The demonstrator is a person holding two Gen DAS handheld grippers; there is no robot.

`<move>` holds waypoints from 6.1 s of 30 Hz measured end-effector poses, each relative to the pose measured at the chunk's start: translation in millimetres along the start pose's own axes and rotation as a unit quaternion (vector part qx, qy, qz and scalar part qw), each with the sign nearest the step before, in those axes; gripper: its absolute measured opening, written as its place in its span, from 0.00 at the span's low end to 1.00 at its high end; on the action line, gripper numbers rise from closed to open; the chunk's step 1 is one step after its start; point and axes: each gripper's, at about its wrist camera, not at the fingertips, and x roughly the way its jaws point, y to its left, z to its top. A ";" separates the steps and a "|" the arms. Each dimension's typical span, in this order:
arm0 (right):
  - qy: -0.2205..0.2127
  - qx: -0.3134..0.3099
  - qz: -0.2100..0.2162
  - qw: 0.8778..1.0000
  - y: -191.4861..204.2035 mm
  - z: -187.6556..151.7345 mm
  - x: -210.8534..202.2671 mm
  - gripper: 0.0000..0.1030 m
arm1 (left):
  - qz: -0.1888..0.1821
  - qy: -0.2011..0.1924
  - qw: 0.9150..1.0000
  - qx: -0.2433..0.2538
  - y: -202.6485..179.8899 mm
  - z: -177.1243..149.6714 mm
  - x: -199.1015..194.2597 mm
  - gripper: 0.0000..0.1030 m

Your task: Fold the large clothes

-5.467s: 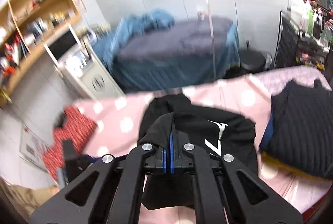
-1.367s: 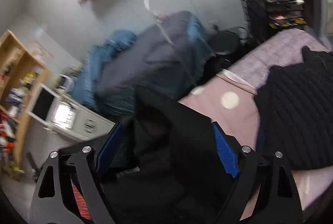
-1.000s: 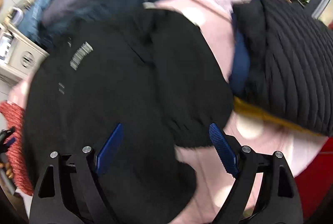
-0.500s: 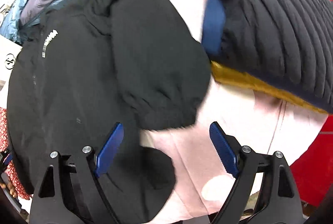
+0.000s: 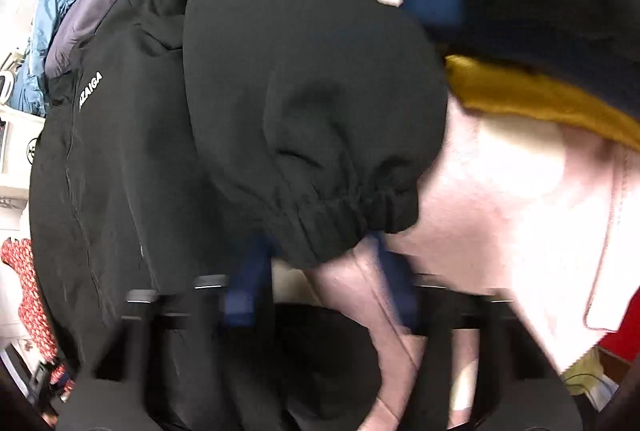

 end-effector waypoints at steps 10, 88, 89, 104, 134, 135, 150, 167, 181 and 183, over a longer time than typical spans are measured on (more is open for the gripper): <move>-0.178 -0.093 0.078 0.976 46.3 81.9 -165.8 0.09 | 0.007 -0.015 1.000 0.001 -3.3 -16.9 -8.2 0.90; 0.058 -0.427 -0.058 0.900 68.2 -94.0 34.2 0.69 | -0.073 0.036 0.990 0.117 21.3 -47.7 27.6 0.80; 0.068 -0.426 -0.050 0.901 69.5 -91.1 34.3 0.46 | -0.085 0.039 0.990 0.109 20.3 -44.5 25.6 0.65; 0.163 -0.127 0.201 0.958 -66.8 -83.3 -106.8 0.12 | -0.160 0.026 0.987 0.016 73.2 -69.4 -83.6 0.24; 0.186 -0.235 0.158 0.941 -92.6 -104.1 -110.2 0.04 | -0.134 0.091 0.964 0.209 67.9 -90.6 -72.2 0.05; 0.191 -0.228 0.167 0.940 -97.9 -104.0 -119.3 0.04 | -0.123 0.093 0.965 0.213 74.6 -92.7 -78.2 0.04; 0.148 -0.235 -0.042 0.960 -113.3 -95.5 -98.1 0.45 | 0.022 0.047 0.994 0.094 142.2 -73.0 -66.1 0.74; 0.141 -0.361 -0.090 0.918 70.1 -13.7 -11.3 0.81 | -0.051 0.013 0.969 0.242 -83.2 -14.3 -2.2 0.88; 0.189 -0.290 -0.128 0.929 24.6 22.6 10.6 0.96 | 0.037 0.063 0.967 0.242 -128.3 -15.6 55.1 0.96; 0.184 -0.289 -0.126 0.931 13.6 21.9 3.3 0.96 | 0.042 0.078 0.968 0.236 -129.3 -11.1 57.1 0.96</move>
